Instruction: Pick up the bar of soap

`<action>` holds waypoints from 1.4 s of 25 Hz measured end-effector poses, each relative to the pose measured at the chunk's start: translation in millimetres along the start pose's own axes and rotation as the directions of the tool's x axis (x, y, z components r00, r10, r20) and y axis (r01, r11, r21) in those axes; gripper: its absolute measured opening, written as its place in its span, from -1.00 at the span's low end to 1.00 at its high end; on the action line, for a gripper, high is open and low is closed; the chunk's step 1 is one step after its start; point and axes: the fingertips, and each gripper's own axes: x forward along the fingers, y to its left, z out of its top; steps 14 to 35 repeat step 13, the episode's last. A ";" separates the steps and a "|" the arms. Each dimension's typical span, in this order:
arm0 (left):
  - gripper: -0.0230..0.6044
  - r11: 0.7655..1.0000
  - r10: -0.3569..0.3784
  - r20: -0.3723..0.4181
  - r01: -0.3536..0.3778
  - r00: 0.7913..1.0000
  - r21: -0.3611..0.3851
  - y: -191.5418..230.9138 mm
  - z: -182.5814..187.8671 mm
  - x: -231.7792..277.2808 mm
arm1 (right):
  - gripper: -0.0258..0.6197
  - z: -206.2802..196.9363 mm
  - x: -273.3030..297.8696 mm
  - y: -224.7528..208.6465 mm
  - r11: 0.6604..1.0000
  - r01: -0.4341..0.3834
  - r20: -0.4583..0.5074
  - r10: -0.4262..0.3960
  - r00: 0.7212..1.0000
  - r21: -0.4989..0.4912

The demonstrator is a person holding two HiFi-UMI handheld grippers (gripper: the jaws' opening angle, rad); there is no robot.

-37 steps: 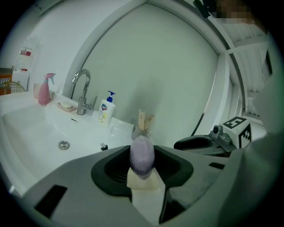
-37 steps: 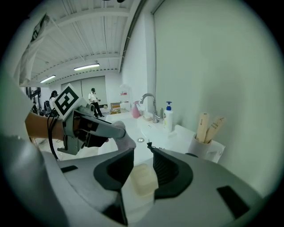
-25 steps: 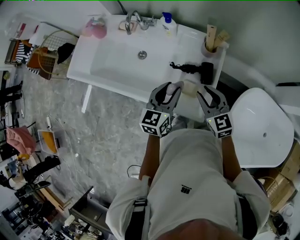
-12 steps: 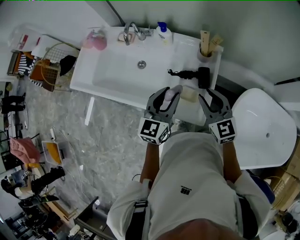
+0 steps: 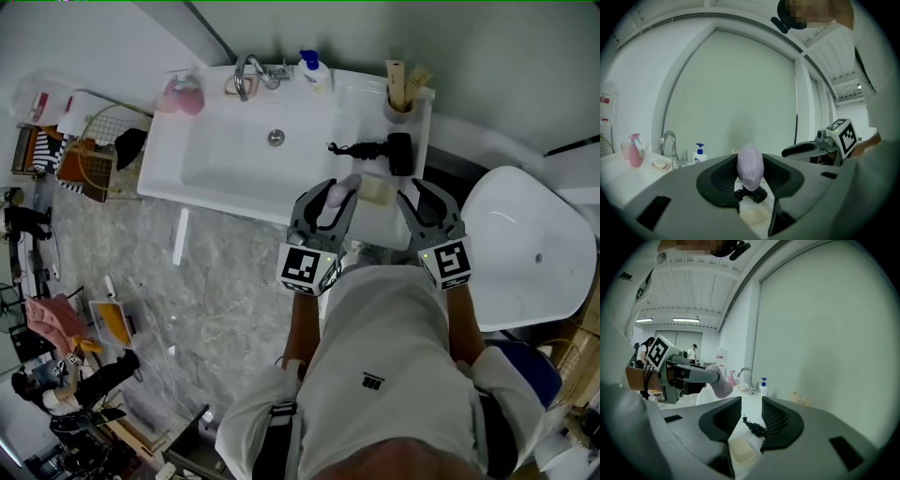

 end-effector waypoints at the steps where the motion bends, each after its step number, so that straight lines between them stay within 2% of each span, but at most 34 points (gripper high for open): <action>1: -0.37 1.000 -0.004 -0.002 0.004 1.000 0.000 -0.6 -0.8 0.6 | -0.46 -0.6 -0.7 -0.1 1.000 0.003 -0.003 -0.003 1.000 0.000; 13: -0.37 0.999 -0.048 -0.024 0.048 0.999 0.016 -7.5 -11.1 17.2 | -0.46 -5.2 -0.5 -15.0 0.999 0.047 -0.028 -0.047 0.999 0.002; 35: -0.37 0.999 -0.048 -0.024 0.048 0.999 0.016 -7.5 -11.1 17.2 | -0.46 -5.2 -0.5 -15.0 0.999 0.047 -0.028 -0.047 0.999 0.002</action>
